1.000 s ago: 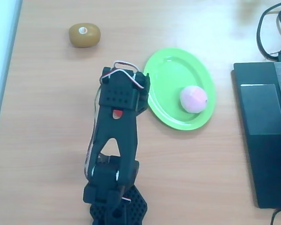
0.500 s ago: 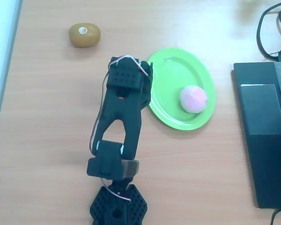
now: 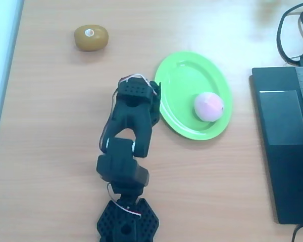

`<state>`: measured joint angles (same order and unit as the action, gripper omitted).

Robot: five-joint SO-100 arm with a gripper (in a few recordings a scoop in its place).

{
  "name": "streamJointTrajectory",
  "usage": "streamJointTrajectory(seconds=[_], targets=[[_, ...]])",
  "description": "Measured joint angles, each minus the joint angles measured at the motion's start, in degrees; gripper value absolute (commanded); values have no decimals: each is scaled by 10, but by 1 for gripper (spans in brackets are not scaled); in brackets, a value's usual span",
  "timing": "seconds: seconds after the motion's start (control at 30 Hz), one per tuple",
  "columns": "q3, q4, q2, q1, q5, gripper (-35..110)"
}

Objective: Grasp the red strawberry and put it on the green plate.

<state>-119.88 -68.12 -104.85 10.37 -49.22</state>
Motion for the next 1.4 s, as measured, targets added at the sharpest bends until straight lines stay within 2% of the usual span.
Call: streamJointTrajectory(seconds=[0.6,0.77,1.07,1.3,1.4], targets=[[-10,44,30,-6,11,42],[-13,55,30,-4,11,27],[-12,63,36,-1,11,23],[-1,64,31,-3,54,25],[25,62,11,4,101,24]])
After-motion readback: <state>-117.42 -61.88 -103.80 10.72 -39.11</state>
